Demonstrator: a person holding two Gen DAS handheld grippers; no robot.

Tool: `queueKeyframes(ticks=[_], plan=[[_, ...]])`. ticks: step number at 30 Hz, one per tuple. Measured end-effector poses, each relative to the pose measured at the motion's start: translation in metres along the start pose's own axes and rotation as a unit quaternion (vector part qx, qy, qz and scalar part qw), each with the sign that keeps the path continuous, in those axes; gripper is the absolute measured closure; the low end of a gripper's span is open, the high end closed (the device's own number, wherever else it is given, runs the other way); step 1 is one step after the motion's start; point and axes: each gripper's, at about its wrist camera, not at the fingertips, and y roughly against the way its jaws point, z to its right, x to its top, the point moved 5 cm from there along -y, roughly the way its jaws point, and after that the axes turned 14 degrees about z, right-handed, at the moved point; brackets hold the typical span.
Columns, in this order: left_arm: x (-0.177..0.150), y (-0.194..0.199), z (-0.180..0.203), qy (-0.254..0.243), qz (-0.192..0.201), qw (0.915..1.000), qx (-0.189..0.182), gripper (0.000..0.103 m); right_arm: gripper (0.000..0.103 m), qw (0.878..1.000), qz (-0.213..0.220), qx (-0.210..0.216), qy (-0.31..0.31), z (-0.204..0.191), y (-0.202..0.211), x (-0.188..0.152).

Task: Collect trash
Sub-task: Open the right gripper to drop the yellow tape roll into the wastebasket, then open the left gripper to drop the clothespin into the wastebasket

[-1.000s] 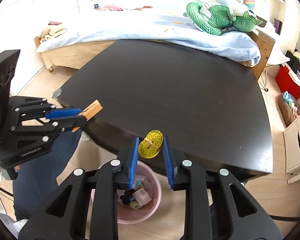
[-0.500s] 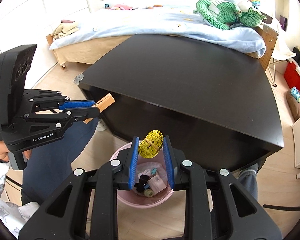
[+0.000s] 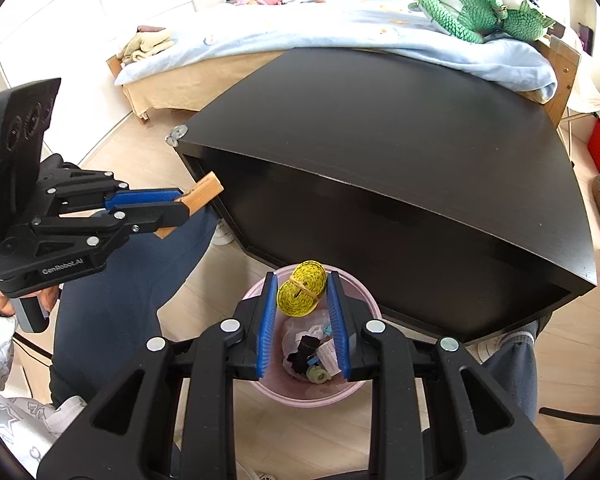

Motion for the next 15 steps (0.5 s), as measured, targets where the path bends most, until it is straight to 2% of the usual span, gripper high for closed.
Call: queueKeyframes(ticks=[2, 5, 8, 15], plan=[[0.000, 0.000, 0.001, -0.001, 0.000, 1.0000, -0.002, 0.090, 0.032, 1.000, 0.002, -0.003, -0.002, 0.001, -0.001, 0.000], [0.000, 0.000, 0.003, -0.003, 0.000, 1.0000, -0.006, 0.090, 0.011, 1.000, 0.006, -0.007, -0.006, 0.003, 0.000, 0.001], [0.000, -0.001, 0.006, -0.006, -0.003, 0.9999, -0.011, 0.090, 0.007, 1.000, 0.004, -0.017, -0.010, 0.008, 0.000, -0.001], [-0.001, -0.001, 0.012, -0.011, -0.006, 0.9997, -0.019, 0.090, 0.004, 0.999, 0.010, -0.029, -0.021, 0.014, 0.005, -0.003]])
